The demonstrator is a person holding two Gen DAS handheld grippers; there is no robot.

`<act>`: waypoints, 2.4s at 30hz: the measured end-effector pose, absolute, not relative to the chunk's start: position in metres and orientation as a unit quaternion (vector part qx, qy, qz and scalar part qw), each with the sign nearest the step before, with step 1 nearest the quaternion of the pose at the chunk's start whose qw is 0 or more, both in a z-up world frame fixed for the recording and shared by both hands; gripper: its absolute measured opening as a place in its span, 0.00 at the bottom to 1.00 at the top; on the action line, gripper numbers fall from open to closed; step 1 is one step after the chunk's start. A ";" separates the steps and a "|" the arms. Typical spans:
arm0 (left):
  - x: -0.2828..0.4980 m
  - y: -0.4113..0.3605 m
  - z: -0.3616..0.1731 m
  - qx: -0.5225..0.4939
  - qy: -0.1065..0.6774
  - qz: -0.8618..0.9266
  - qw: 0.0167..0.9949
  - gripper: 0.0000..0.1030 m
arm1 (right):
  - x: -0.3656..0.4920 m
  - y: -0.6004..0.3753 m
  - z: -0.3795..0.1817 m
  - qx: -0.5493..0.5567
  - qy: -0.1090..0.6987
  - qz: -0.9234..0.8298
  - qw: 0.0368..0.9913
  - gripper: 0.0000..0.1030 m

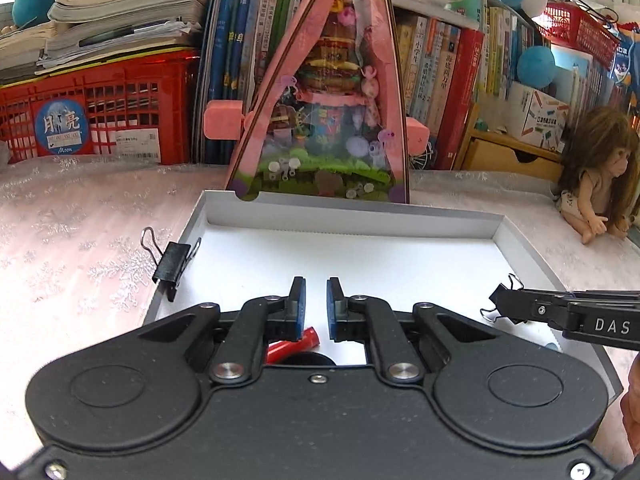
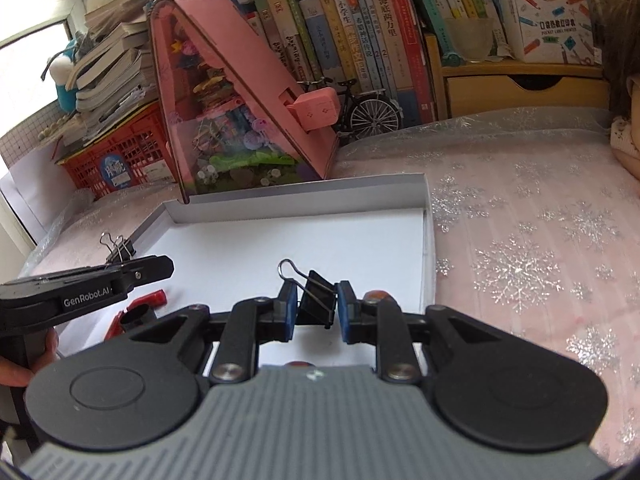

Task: Organize rigid objects
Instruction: 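Carry the marker into the tray and open the left tool while the right tool releases the binder clip there, then withdraw both tools from the tray toward the remaining objects, then grasp the clear round lens with the left tool while the right tool grasps a black lid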

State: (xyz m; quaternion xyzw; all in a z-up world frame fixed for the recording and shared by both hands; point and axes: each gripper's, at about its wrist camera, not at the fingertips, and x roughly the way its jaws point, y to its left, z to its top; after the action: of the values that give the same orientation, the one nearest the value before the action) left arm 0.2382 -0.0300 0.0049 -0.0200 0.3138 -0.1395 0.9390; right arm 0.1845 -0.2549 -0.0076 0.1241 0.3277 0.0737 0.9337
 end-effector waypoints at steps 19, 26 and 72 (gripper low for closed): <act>0.137 -0.035 0.034 0.026 0.263 -0.170 0.949 0.53 | 0.104 -0.227 0.021 0.021 0.244 0.117 0.962 0.69; 0.082 -0.031 0.029 0.024 0.260 -0.190 0.946 0.62 | 0.066 -0.220 0.021 -0.017 0.224 0.127 0.966 0.80; 0.029 -0.048 -0.008 0.025 0.299 -0.178 0.937 0.32 | 0.032 -0.226 -0.007 -0.015 0.242 0.126 0.962 0.86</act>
State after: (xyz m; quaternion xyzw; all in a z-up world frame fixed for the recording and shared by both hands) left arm 0.0294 -0.0476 -0.0085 0.0251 0.2989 -0.1779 0.9372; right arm 0.0319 -0.2262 -0.0070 -0.0151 0.2424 0.1255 0.9619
